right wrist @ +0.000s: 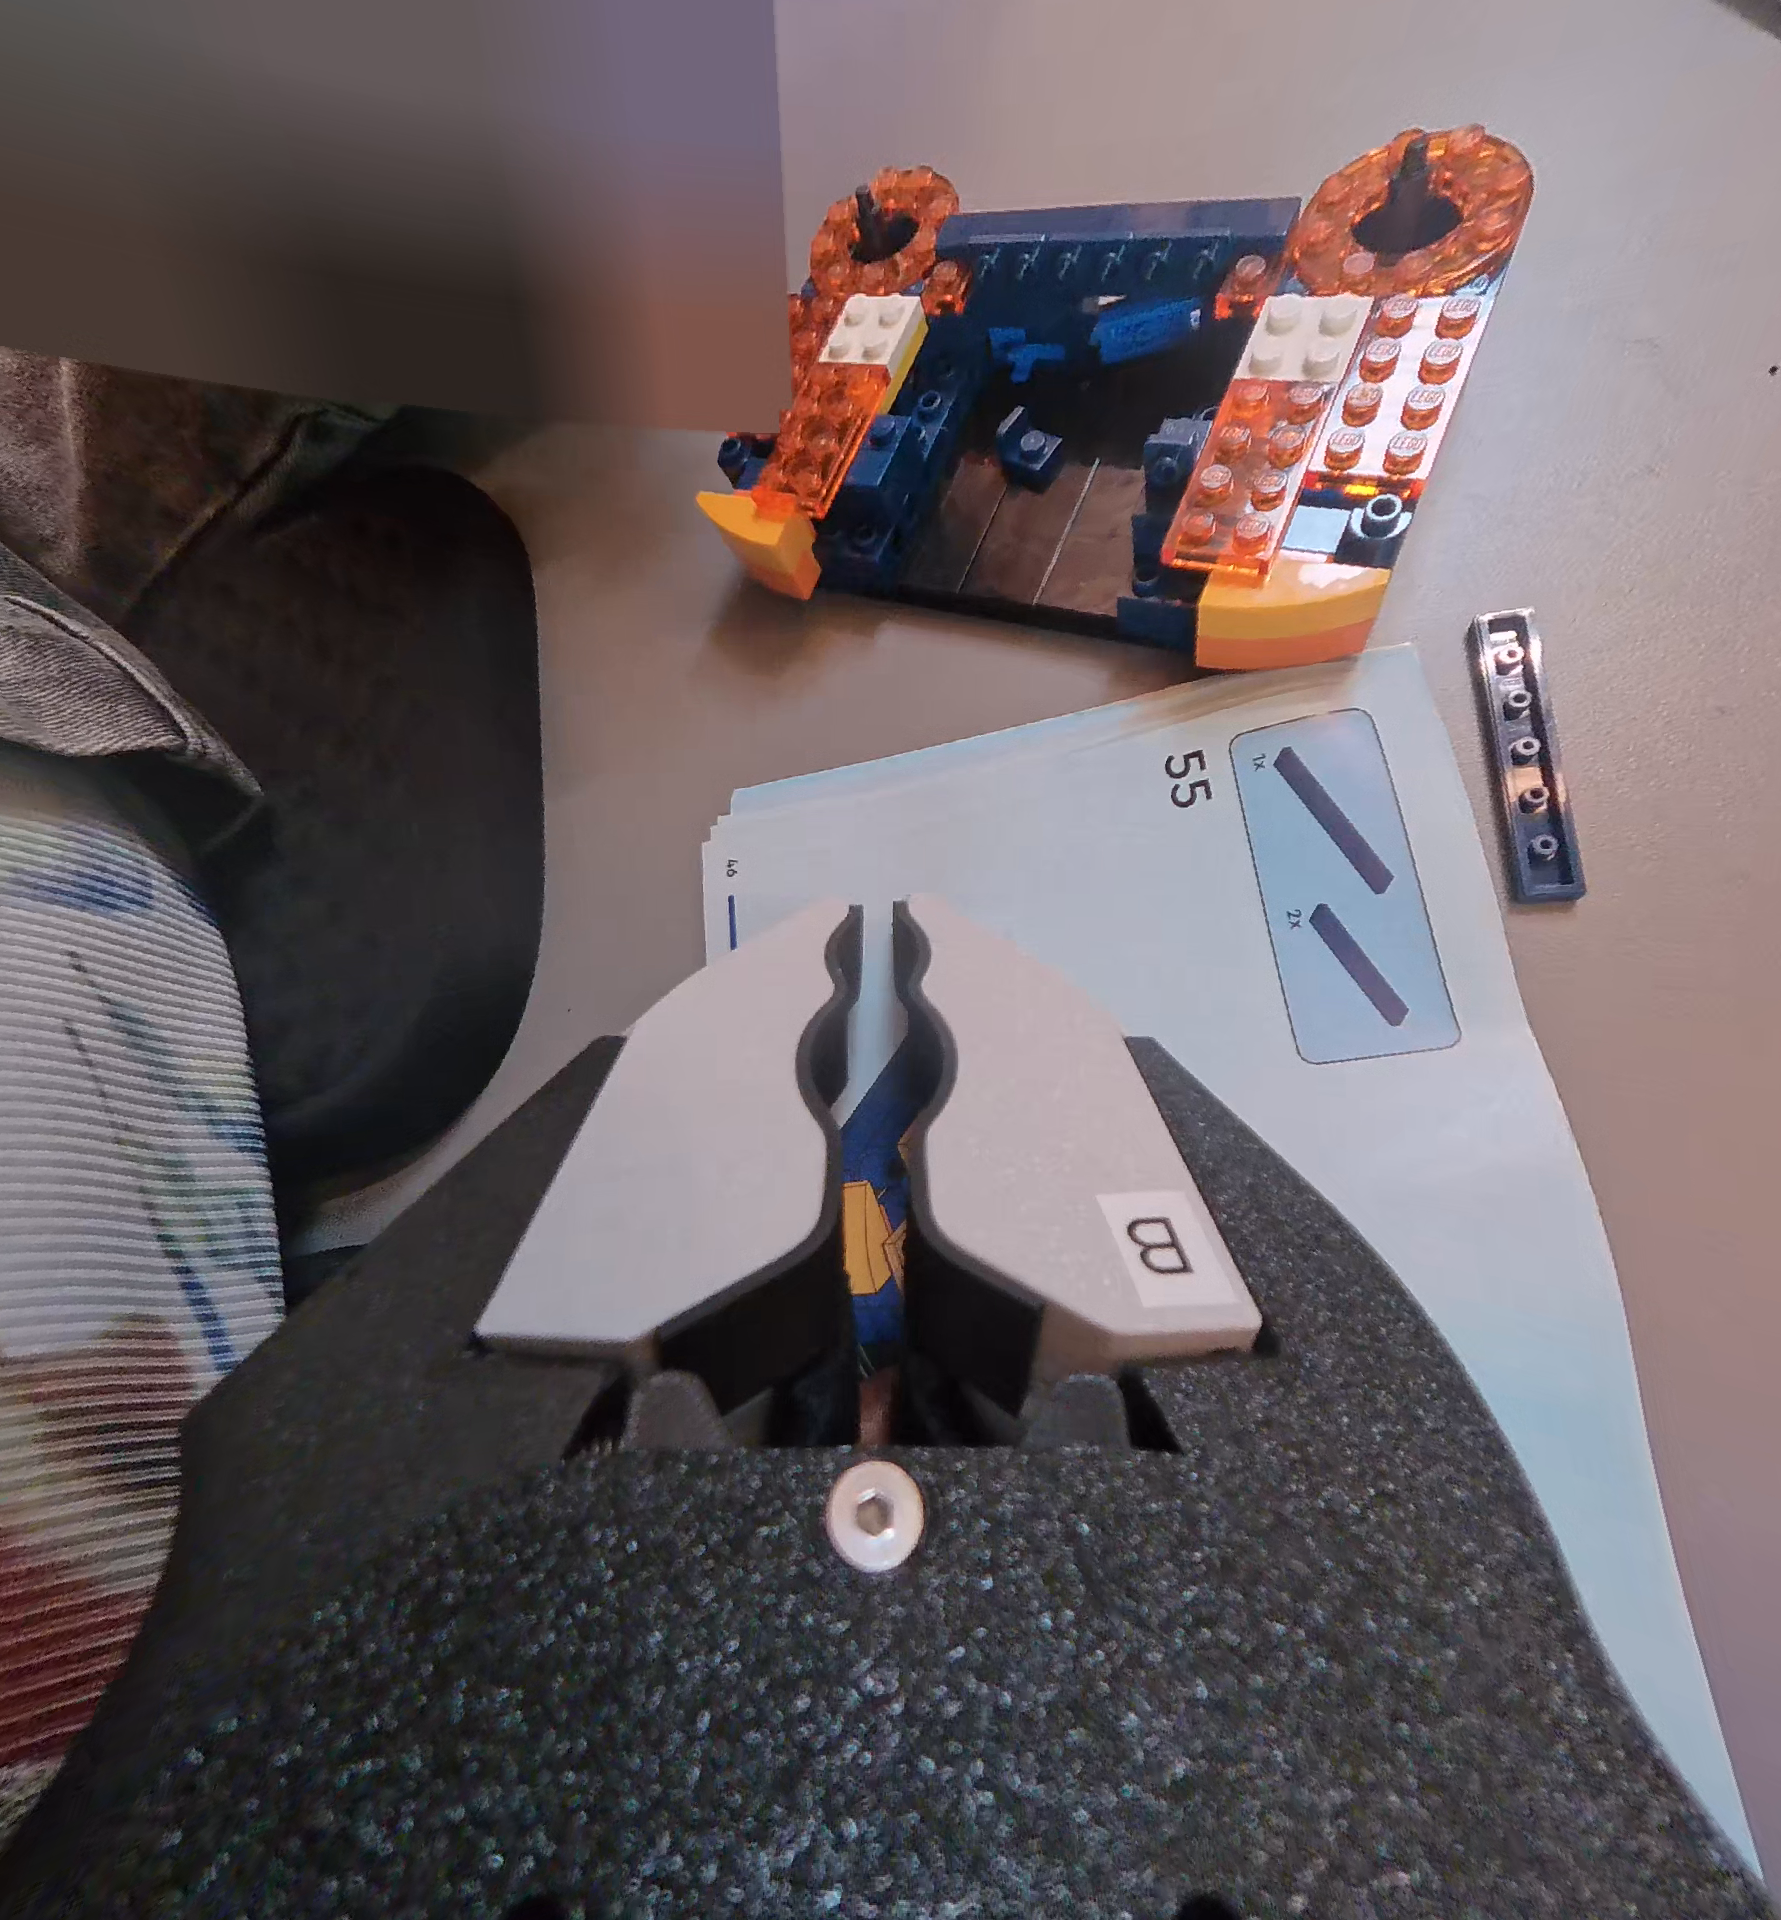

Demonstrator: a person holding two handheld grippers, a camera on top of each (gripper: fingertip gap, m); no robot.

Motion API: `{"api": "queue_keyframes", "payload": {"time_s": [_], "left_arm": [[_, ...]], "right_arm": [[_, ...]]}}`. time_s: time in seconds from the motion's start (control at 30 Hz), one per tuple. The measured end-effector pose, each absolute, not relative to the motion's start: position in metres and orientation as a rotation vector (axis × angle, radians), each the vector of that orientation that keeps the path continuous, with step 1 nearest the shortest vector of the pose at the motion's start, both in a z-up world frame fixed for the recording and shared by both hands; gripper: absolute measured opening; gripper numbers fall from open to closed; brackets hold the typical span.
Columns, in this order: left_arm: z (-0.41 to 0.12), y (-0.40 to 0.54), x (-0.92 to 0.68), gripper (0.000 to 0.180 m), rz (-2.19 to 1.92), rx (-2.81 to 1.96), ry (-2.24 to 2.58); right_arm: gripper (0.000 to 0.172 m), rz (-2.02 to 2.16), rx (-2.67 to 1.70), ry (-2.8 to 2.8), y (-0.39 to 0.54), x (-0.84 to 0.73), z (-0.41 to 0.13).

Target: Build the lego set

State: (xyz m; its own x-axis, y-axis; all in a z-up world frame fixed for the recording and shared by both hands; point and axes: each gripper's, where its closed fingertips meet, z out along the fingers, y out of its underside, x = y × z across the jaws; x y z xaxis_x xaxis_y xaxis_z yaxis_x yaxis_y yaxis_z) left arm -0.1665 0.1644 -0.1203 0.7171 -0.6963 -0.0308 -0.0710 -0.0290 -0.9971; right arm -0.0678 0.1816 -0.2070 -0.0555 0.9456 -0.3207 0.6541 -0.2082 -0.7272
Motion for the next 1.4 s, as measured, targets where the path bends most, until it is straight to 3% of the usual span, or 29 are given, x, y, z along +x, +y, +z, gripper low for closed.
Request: {"api": "queue_keyframes", "payload": {"time_s": [0.47,0.8,1.13,1.27,1.4], "left_arm": [[-0.128,0.164,-0.159,0.036,-0.504,-1.571,0.714],[-0.151,0.164,-0.149,0.035,-0.362,-1.686,0.855],[-0.152,0.162,-0.148,0.037,-0.342,-1.682,0.875],[-0.151,0.163,-0.149,0.037,-0.359,-1.684,0.859],[-0.152,0.164,-0.149,0.037,-0.355,-1.696,0.858]], "right_arm": [[0.004,1.144,-1.877,-1.703,0.182,-0.068,-0.207],[0.013,1.17,-1.826,-1.754,0.174,-0.068,-0.205],[0.02,1.227,-1.479,-1.479,0.194,-0.057,-0.115],[0.035,1.059,-1.508,-1.484,0.209,-0.03,-0.109],[0.034,0.948,-1.481,-1.558,0.21,0.0,-0.114]]}}
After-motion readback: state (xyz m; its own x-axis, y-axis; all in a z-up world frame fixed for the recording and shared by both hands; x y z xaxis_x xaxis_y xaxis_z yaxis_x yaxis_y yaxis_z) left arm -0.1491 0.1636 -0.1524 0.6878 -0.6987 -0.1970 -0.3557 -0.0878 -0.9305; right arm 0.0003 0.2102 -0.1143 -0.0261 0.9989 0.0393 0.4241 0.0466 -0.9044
